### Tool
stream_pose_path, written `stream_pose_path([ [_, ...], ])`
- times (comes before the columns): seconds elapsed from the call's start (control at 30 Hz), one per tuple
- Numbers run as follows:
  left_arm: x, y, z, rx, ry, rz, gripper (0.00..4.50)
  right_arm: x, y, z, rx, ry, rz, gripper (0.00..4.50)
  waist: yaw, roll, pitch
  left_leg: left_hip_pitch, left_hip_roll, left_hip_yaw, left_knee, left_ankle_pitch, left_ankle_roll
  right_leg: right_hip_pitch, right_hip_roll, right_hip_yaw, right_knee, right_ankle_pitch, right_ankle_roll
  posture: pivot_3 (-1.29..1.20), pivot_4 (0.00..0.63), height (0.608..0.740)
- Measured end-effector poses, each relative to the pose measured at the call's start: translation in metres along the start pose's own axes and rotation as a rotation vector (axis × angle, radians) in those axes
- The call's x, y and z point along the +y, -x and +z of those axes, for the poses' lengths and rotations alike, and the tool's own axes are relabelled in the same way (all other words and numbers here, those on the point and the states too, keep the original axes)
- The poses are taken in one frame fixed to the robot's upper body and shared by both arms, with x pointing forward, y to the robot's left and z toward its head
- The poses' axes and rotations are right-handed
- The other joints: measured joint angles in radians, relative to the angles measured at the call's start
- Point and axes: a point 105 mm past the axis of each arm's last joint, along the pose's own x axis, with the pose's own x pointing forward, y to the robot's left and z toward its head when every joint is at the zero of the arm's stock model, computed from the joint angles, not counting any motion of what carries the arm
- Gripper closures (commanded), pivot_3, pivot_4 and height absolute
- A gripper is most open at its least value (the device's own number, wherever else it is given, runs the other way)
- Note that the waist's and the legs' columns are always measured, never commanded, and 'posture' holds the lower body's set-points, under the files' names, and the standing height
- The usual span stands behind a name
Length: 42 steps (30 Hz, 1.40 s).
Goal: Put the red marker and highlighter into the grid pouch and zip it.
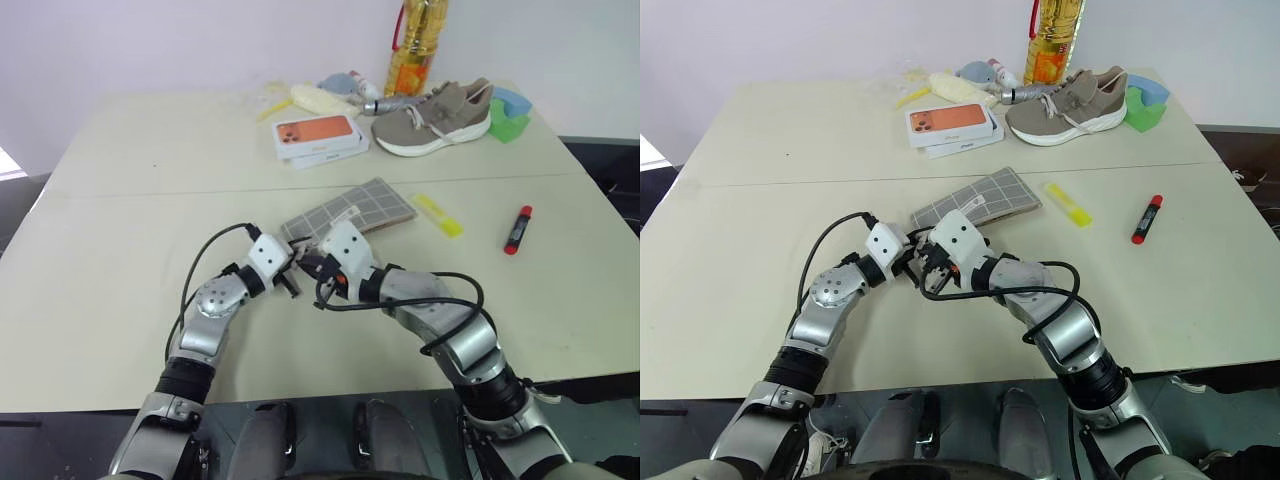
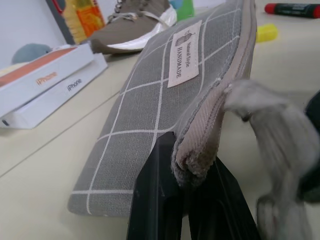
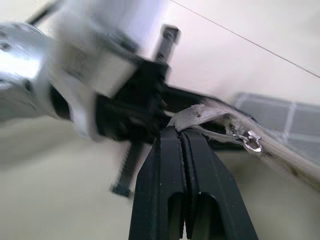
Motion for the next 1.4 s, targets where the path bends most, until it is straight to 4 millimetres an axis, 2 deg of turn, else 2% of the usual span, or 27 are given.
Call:
stream_pose_path([
  [0.07,0.002,-0.003,0.001,0.0,0.004,0.016,4.5,0.0,0.0,0.001,-0.005,0.003,0.002,4.46,0.0,0.0,0.0,0.0,0.0,0.0,0.0,0.0,0.0,0.0,0.0,0.0,0.0,0.0,0.0,0.0,0.15,0.74],
  [0.13,0.005,-0.005,0.005,-0.009,-0.001,0.035,4.5,-0.002,0.002,0.002,-0.008,0.0,0.0,3.91,0.0,0.0,0.0,0.0,0.0,0.0,0.0,0.0,0.0,0.0,0.0,0.0,0.0,0.0,0.0,0.0,0.15,0.74],
  [0.2,0.008,-0.007,0.007,-0.009,-0.006,0.046,4.5,-0.002,0.004,0.001,-0.007,-0.015,0.017,3.17,0.0,0.0,0.0,0.0,0.0,0.0,0.0,0.0,0.0,0.0,0.0,0.0,0.0,0.0,0.0,0.0,0.15,0.74],
  [0.27,0.01,-0.005,0.007,-0.004,-0.02,0.048,4.5,-0.007,0.013,-0.003,0.007,-0.009,-0.003,2.04,0.001,0.0,0.0,0.0,0.0,0.0,0.0,0.0,0.0,0.0,0.0,0.0,0.0,0.0,0.0,0.0,0.15,0.74],
  [0.37,0.023,0.005,0.006,0.023,-0.066,0.063,4.5,-0.043,0.041,-0.016,0.062,-0.01,-0.16,0.61,0.003,0.0,0.0,0.0,0.0,0.0,0.0,0.0,0.0,0.0,0.0,0.0,0.0,0.0,0.0,0.0,0.15,0.74],
  [0.5,0.037,0.014,0.005,0.045,-0.096,0.096,4.5,-0.097,0.078,-0.029,0.11,-0.06,-0.427,0.61,0.002,0.0,0.0,0.0,0.0,0.0,0.0,0.0,0.0,0.0,0.0,0.0,0.0,0.0,0.0,0.0,0.15,0.74],
  [0.57,0.04,0.016,0.005,0.052,-0.104,0.107,4.5,-0.125,0.099,-0.043,0.14,-0.122,-0.571,0.61,0.002,0.0,0.0,0.0,0.0,0.0,0.0,0.0,0.0,0.0,0.0,0.0,0.0,0.0,0.0,0.0,0.15,0.74],
  [0.7,0.041,0.016,0.003,0.059,-0.11,0.124,4.5,-0.162,0.124,-0.065,0.179,-0.247,-0.738,0.61,0.001,0.0,0.0,0.0,0.0,0.001,0.0,0.0,0.0,0.0,0.0,0.0,0.0,0.0,0.0,0.0,0.15,0.74],
  [0.83,0.037,0.012,0.003,0.057,-0.101,0.136,4.5,-0.183,0.134,-0.077,0.203,-0.3,-0.789,0.61,0.0,0.0,0.0,0.0,0.0,0.001,0.0,0.0,0.0,0.0,0.0,0.0,0.0,0.0,0.0,0.0,0.15,0.74],
  [1.0,0.033,0.013,0.0,0.067,-0.086,0.149,4.5,-0.192,0.135,-0.092,0.216,-0.366,-0.788,0.61,0.0,0.0,0.0,0.0,0.0,0.001,0.0,0.0,0.0,0.0,0.0,0.0,0.0,0.0,0.0,0.0,0.15,0.74],
  [1.1,0.031,0.015,-0.002,0.07,-0.084,0.148,4.5,-0.193,0.135,-0.092,0.19,-0.395,-0.771,1.49,0.0,0.0,0.0,0.0,0.0,0.001,0.0,0.0,0.0,0.0,0.0,0.0,0.0,0.0,0.0,0.0,0.15,0.74],
  [1.23,0.031,0.015,-0.001,0.07,-0.086,0.148,4.5,-0.19,0.133,-0.087,0.157,-0.379,-0.745,3.58,0.0,0.0,0.0,0.0,0.0,0.001,0.0,0.0,0.0,0.0,0.0,0.0,0.0,0.0,0.0,0.0,0.15,0.74],
  [1.33,0.032,0.016,-0.001,0.074,-0.085,0.148,4.5,-0.187,0.133,-0.081,0.145,-0.318,-0.738,3.67,0.0,0.0,0.0,0.0,0.0,0.001,0.0,0.0,0.0,0.0,0.0,0.0,0.0,0.0,0.0,0.0,0.15,0.74],
  [1.4,0.031,0.016,-0.002,0.075,-0.083,0.143,4.5,-0.178,0.133,-0.077,0.174,-0.211,-0.714,3.67,0.002,0.0,0.0,0.0,0.0,0.001,0.0,0.0,0.0,0.0,0.0,0.0,0.0,0.0,0.0,0.0,0.15,0.74],
])
